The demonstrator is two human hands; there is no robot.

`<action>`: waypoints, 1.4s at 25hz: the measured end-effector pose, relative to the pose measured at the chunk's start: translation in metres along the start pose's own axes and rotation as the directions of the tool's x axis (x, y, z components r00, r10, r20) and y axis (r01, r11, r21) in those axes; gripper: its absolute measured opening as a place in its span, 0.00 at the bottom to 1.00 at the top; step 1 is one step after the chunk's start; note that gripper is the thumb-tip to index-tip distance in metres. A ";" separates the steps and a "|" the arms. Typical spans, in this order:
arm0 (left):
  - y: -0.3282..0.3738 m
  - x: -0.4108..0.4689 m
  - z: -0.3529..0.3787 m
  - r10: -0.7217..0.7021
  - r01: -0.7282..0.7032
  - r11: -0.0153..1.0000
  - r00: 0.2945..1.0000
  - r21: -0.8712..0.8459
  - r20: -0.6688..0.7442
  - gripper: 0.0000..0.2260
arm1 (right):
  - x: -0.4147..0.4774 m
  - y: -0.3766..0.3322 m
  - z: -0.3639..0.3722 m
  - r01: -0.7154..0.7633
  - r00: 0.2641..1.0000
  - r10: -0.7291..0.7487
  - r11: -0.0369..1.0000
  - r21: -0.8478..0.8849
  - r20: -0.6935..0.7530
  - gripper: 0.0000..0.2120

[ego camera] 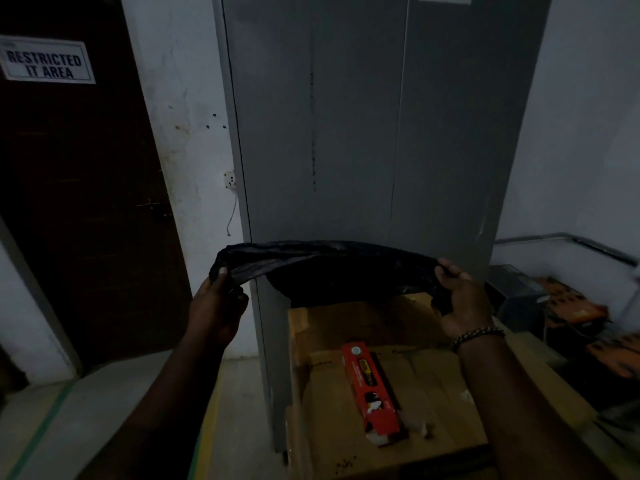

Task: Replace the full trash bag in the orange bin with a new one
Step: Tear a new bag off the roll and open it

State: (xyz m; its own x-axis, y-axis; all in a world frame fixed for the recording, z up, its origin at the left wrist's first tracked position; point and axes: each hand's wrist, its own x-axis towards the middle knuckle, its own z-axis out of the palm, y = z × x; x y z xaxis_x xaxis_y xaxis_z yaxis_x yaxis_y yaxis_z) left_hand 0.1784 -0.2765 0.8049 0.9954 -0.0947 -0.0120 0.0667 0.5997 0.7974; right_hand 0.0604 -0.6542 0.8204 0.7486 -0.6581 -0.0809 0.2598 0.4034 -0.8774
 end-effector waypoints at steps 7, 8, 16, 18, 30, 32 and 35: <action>0.010 0.013 -0.045 -0.152 0.069 0.924 0.968 -0.377 -0.197 0.18 | -0.037 0.019 0.017 0.303 0.953 -0.207 0.676 -0.672 0.221 0.30; 0.011 0.012 -0.053 -0.173 0.072 0.917 0.958 -0.393 -0.227 0.20 | -0.040 0.022 0.022 0.345 0.938 -0.232 0.534 -0.772 0.259 0.29; 0.030 -0.034 -0.085 0.048 -0.070 0.993 0.973 -0.092 -0.225 0.23 | -0.047 0.048 0.033 0.335 0.940 -0.135 0.184 -0.924 0.314 0.06; 0.043 -0.045 -0.088 0.068 -0.106 0.982 0.971 -0.157 -0.229 0.24 | -0.048 0.049 0.038 0.311 0.949 -0.139 0.284 -0.907 0.282 0.07; 0.016 -0.141 -0.052 -0.121 0.042 0.882 0.983 -0.469 -0.139 0.28 | -0.096 0.066 0.051 -0.174 0.956 0.223 0.954 -0.243 0.189 0.08; -0.006 -0.160 -0.022 -0.176 0.166 0.976 0.983 -0.142 -0.059 0.26 | -0.120 0.080 0.055 -0.054 0.937 0.169 0.934 -0.352 0.306 0.07; -0.026 -0.175 0.013 -0.155 0.152 0.984 0.988 0.096 0.027 0.16 | -0.145 0.096 0.056 0.131 0.865 0.154 0.850 -0.510 0.478 0.06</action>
State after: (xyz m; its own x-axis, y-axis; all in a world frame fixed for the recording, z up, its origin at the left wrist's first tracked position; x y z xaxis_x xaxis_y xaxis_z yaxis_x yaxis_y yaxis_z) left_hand 0.0019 -0.2860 0.7939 0.9709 -0.2077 -0.1194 0.2102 0.4993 0.8406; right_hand 0.0108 -0.4845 0.7739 0.9790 -0.2029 0.0209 0.0072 -0.0677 -0.9977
